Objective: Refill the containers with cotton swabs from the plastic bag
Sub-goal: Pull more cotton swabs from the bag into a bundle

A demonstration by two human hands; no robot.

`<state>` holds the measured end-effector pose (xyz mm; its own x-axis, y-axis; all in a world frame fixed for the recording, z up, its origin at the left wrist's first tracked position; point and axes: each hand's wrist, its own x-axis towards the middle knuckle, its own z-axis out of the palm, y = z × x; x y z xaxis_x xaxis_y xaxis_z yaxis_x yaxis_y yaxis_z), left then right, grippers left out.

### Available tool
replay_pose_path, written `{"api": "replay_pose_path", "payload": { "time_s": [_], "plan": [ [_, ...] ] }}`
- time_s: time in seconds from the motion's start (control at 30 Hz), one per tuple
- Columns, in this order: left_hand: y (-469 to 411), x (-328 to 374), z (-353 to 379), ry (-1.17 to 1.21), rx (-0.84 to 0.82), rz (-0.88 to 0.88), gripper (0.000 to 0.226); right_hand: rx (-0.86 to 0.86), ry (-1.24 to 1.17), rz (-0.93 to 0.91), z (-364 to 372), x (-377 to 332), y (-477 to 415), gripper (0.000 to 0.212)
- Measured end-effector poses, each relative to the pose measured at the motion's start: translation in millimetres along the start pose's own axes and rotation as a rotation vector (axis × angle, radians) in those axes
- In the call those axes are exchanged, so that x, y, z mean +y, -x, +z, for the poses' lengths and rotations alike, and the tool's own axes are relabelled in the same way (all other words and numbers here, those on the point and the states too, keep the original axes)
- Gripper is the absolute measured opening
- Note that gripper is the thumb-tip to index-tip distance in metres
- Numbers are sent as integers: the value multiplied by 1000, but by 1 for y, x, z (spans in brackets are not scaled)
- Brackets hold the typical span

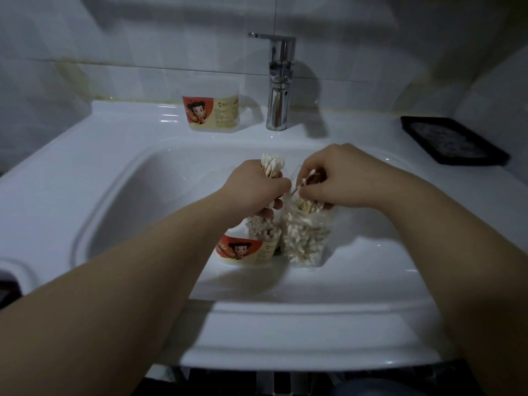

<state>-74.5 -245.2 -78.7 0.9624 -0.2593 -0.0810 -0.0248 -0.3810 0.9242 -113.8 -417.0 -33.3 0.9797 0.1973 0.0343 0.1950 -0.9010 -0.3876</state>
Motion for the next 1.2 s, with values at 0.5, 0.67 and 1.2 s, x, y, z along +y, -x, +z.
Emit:
{"api": "replay_pose_path", "payload": {
  "time_s": [0.5, 0.67, 1.2],
  "plan": [
    [-2, -3, 1, -19, 4, 12, 5, 89, -132, 49, -5, -4, 2, 8],
    [-1, -1, 1, -19, 102, 102, 13, 6, -73, 82, -1, -2, 2, 7],
    [1, 2, 0, 5, 74, 127, 23, 242, -274, 139, -18, 10, 0, 12]
  ]
}}
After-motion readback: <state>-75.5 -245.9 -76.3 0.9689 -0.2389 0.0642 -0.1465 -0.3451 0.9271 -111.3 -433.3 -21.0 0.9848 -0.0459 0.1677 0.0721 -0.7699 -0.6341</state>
